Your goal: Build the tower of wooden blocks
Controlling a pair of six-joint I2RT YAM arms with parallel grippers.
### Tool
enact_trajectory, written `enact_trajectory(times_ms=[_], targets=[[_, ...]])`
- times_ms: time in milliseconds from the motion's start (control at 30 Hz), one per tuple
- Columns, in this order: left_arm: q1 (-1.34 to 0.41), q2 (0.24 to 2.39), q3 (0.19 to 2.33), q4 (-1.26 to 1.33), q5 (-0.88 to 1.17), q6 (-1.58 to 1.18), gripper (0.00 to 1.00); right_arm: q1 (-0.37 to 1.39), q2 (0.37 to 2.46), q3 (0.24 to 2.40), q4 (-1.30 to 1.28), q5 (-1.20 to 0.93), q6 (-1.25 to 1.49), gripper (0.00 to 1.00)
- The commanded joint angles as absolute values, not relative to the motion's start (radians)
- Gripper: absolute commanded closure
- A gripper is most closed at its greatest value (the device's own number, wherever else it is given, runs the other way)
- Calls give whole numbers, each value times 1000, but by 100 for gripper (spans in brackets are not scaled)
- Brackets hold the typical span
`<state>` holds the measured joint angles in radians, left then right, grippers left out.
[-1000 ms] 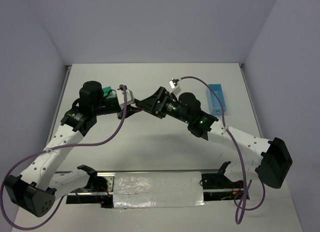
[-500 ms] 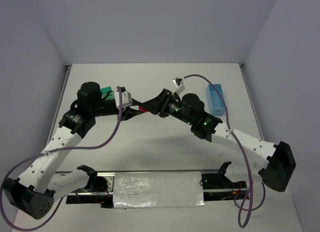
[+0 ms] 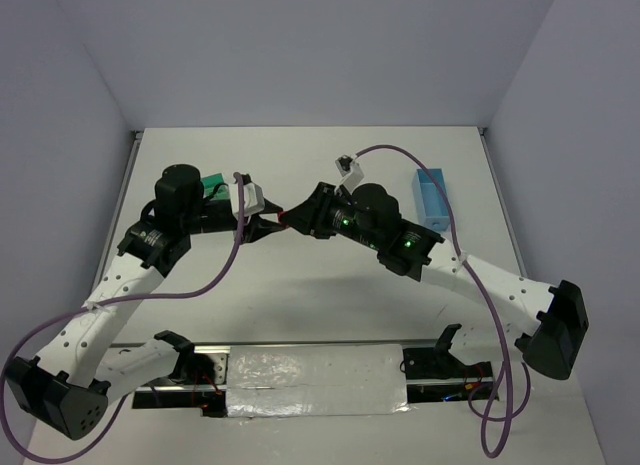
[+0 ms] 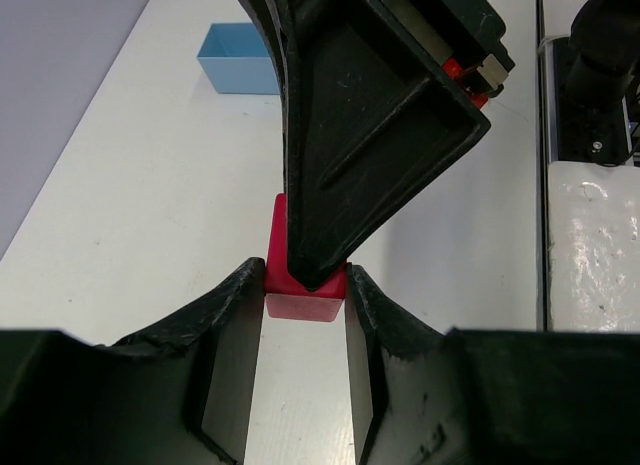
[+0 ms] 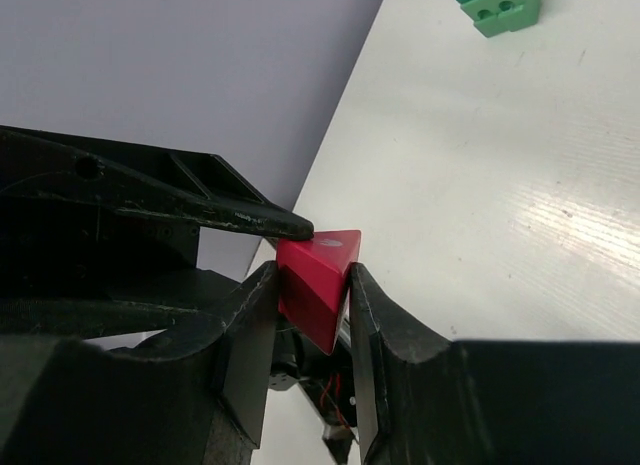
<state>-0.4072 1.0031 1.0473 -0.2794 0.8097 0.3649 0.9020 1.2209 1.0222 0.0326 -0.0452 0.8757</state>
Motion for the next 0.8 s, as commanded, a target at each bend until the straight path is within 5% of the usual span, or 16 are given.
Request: enact_trajectory(times_ms=[0, 200, 400, 600, 767], targets=[[-413, 1002, 1068, -253, 850, 385, 100, 943, 1229, 1091, 25, -43, 838, 65], [-414, 1006, 1074, -265, 856, 391, 100, 954, 1236, 1103, 20, -40, 819, 64], [-413, 1005, 1069, -265, 858, 397, 100, 953, 1220, 1063, 63, -49, 831, 35], [-414, 1005, 1066, -265, 851, 405, 100, 940, 1209, 1049, 63, -45, 841, 28], [-414, 1006, 1063, -267, 807, 417, 100, 873, 1168, 994, 32, -38, 864, 1]])
